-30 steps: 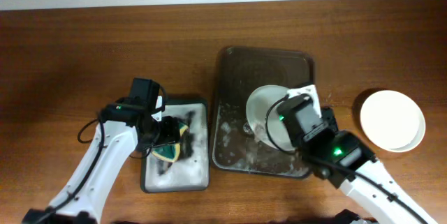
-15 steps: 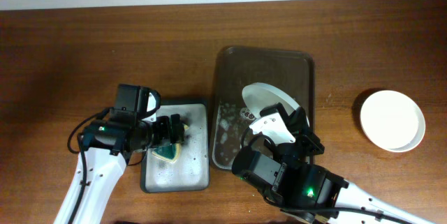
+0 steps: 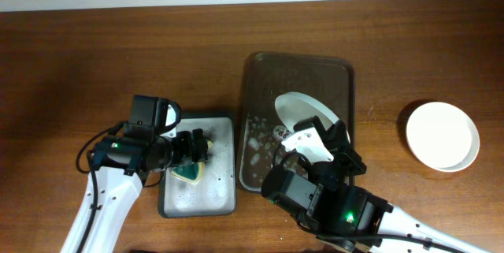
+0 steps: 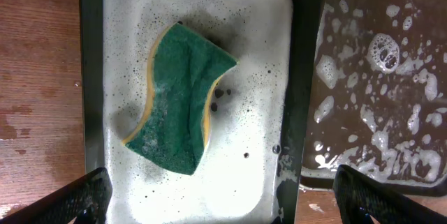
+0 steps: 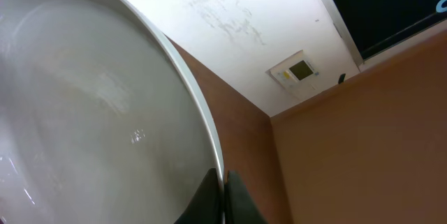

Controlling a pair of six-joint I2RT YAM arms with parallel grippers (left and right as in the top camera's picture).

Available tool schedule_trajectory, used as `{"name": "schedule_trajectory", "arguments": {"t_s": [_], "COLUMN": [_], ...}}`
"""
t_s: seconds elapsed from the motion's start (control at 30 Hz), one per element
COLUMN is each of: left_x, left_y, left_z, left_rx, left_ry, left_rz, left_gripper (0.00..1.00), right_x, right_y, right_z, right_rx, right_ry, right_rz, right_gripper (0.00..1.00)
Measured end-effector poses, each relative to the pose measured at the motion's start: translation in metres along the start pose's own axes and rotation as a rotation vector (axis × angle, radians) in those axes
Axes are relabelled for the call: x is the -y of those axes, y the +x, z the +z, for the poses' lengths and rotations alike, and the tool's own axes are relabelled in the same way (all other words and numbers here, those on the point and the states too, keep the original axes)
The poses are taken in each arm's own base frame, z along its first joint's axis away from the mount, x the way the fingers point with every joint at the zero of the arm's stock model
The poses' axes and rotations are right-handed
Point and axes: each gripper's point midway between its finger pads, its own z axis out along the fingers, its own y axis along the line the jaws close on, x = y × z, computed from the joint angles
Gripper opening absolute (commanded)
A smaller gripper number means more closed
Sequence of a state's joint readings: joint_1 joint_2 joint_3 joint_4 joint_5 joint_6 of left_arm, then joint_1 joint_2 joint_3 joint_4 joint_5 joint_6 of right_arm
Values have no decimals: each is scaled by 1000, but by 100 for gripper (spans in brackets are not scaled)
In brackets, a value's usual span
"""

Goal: Clean dirty plates on tray and stack at the side
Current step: 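Lift plate with right gripper and stack it on plates at right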

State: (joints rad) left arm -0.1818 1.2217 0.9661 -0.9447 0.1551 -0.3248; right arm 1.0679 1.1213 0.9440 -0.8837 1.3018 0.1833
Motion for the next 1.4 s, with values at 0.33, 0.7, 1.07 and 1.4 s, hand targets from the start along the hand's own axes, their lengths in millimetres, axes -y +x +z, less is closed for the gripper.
{"name": "schedule_trajectory", "arguments": {"t_s": [0.33, 0.7, 1.07, 1.4], "left_x": [0, 0, 0, 0], "left_y": [0, 0, 0, 0], "left_z": [0, 0, 0, 0], "left_rx": [0, 0, -1, -1], "left_ry": [0, 0, 2, 3], "left_rz": [0, 0, 0, 0], "left_gripper": [100, 100, 100, 100], "right_x": [0, 0, 2, 0], "right_y": [0, 0, -3, 1], "right_z": [0, 0, 2, 3], "right_rx": [0, 0, 2, -9], "right_ry": [0, 0, 13, 1], "right_rz": [0, 0, 32, 14], "right_gripper": [4, 4, 4, 4]}}
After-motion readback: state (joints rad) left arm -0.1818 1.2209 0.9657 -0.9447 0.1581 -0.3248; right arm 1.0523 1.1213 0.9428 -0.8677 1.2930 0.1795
